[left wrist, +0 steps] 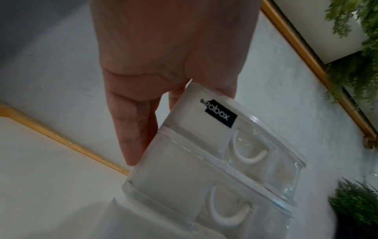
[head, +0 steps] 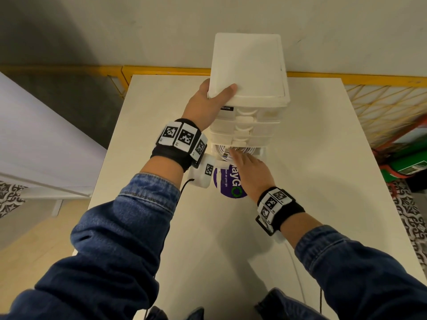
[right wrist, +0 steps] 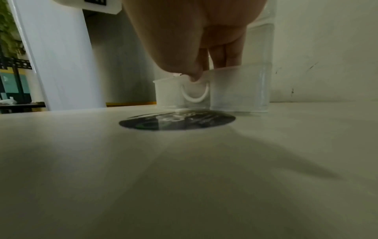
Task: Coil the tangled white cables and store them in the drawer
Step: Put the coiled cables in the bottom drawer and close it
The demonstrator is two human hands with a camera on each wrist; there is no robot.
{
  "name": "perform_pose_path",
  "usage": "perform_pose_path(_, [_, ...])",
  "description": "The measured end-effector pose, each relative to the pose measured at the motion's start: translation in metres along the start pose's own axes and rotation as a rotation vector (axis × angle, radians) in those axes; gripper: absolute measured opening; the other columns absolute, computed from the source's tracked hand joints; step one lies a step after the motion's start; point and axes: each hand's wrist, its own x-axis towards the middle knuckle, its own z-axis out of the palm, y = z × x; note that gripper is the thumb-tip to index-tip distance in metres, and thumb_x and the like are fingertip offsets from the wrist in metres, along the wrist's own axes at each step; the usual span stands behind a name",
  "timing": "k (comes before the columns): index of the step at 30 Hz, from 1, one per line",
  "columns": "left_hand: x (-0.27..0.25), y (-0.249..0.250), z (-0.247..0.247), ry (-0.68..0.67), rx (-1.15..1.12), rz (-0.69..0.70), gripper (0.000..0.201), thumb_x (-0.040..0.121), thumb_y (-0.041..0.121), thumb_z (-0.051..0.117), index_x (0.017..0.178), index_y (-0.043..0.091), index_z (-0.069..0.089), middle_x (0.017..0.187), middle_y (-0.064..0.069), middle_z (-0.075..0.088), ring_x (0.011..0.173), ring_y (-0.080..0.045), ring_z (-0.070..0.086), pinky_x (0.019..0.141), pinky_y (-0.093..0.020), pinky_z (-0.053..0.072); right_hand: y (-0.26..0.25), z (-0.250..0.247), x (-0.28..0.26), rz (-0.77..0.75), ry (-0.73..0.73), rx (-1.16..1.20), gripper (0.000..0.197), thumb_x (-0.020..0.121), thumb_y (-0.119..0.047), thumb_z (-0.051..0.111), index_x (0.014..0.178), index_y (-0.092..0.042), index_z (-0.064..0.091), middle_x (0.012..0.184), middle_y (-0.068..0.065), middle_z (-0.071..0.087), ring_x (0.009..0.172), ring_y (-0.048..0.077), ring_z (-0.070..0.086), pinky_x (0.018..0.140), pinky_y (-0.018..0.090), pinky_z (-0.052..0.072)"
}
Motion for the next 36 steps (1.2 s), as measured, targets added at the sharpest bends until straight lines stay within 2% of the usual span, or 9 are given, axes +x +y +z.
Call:
perform_pose_path(3, [0.0, 0.0, 0.0, -0.009, 0.005, -0.003, 0.06, 0.083, 0.06, 0.055, 0.135, 0.033, 0.041, 0.118, 0.01, 0.058, 0.106, -0.014, 0.058, 0.088, -0.036, 0.05, 0.0, 0.002, 0.002, -0.002, -0.11, -0.108, 0.075, 0.082, -0.001, 0.051, 0.146, -0.02, 0.017, 0.137, 0.016, 0.045, 0.119, 0.036, 0.047, 0.092, 0.045, 0.045])
perform_pose_path(7, [0.0, 0.0, -0.002, -0.014, 0.01, -0.008, 0.058, 0.084, 0.06, 0.054, 0.134, 0.034, 0.041, 0.114, 0.013, 0.057, 0.104, -0.012, 0.057, 0.089, -0.036, 0.05, -0.004, -0.004, 0.018, 0.03, -0.13, -0.17, 0.066, 0.088, -0.007, 0.045, 0.145, -0.02, 0.015, 0.133, 0.016, 0.046, 0.119, 0.037, 0.044, 0.095, 0.045, 0.043])
perform_pose_path(14, [0.002, -0.001, 0.0, 0.009, 0.016, -0.019, 0.063, 0.082, 0.062, 0.054, 0.136, 0.034, 0.039, 0.118, 0.011, 0.055, 0.109, -0.016, 0.055, 0.094, -0.044, 0.049, 0.015, -0.008, 0.008, -0.086, 0.081, 0.003, 0.044, 0.082, 0.001, 0.047, 0.123, -0.009, 0.054, 0.118, 0.015, 0.064, 0.104, 0.035, 0.061, 0.083, 0.043, 0.05])
perform_pose_path(17, [0.003, -0.002, 0.001, 0.015, 0.01, -0.022, 0.063, 0.081, 0.062, 0.055, 0.136, 0.034, 0.04, 0.119, 0.01, 0.056, 0.109, -0.017, 0.056, 0.094, -0.045, 0.049, 0.031, -0.009, 0.002, 0.135, 0.33, 0.132, 0.024, 0.077, -0.014, 0.069, 0.099, -0.009, 0.061, 0.099, 0.012, 0.064, 0.093, 0.032, 0.057, 0.083, 0.043, 0.045])
perform_pose_path(20, [0.003, -0.002, 0.002, 0.022, 0.01, -0.014, 0.062, 0.082, 0.062, 0.055, 0.136, 0.034, 0.041, 0.118, 0.01, 0.057, 0.109, -0.017, 0.056, 0.094, -0.045, 0.049, 0.041, -0.007, -0.001, 0.474, 0.386, 0.412, 0.075, 0.064, -0.027, 0.081, 0.125, -0.01, 0.04, 0.122, 0.013, 0.049, 0.109, 0.03, 0.05, 0.095, 0.043, 0.044])
perform_pose_path(23, [0.002, -0.002, 0.002, 0.026, 0.007, -0.013, 0.061, 0.082, 0.061, 0.055, 0.135, 0.034, 0.042, 0.118, 0.011, 0.058, 0.108, -0.016, 0.057, 0.094, -0.044, 0.05, 0.044, -0.011, 0.003, 0.611, 0.264, 0.73, 0.111, 0.064, -0.024, 0.082, 0.146, -0.018, 0.006, 0.143, 0.011, 0.04, 0.126, 0.027, 0.044, 0.102, 0.039, 0.039])
perform_pose_path(27, [-0.001, -0.003, 0.002, 0.025, 0.011, -0.019, 0.064, 0.079, 0.064, 0.056, 0.134, 0.036, 0.043, 0.121, 0.01, 0.059, 0.109, -0.016, 0.058, 0.095, -0.045, 0.049, 0.047, -0.014, 0.019, 0.599, 0.205, 0.757, 0.063, 0.068, -0.027, 0.078, 0.12, -0.013, 0.044, 0.115, 0.005, 0.063, 0.103, 0.027, 0.059, 0.082, 0.036, 0.048])
perform_pose_path(32, [-0.004, -0.003, 0.0, 0.026, -0.002, -0.019, 0.06, 0.082, 0.061, 0.057, 0.134, 0.034, 0.043, 0.116, 0.011, 0.058, 0.108, -0.014, 0.057, 0.095, -0.043, 0.049, 0.05, -0.014, 0.03, 0.665, 0.246, 0.728, 0.058, 0.065, -0.026, 0.081, 0.104, -0.008, 0.043, 0.095, 0.0, 0.056, 0.083, 0.022, 0.052, 0.07, 0.033, 0.04])
perform_pose_path(36, [-0.005, -0.002, 0.001, 0.033, -0.015, -0.015, 0.062, 0.081, 0.062, 0.057, 0.134, 0.035, 0.042, 0.118, 0.011, 0.058, 0.109, -0.014, 0.056, 0.095, -0.043, 0.049, 0.05, -0.012, 0.029, 0.663, 0.243, 0.698, 0.057, 0.067, -0.028, 0.08, 0.105, -0.008, 0.043, 0.102, 0.007, 0.062, 0.085, 0.024, 0.056, 0.07, 0.034, 0.042])
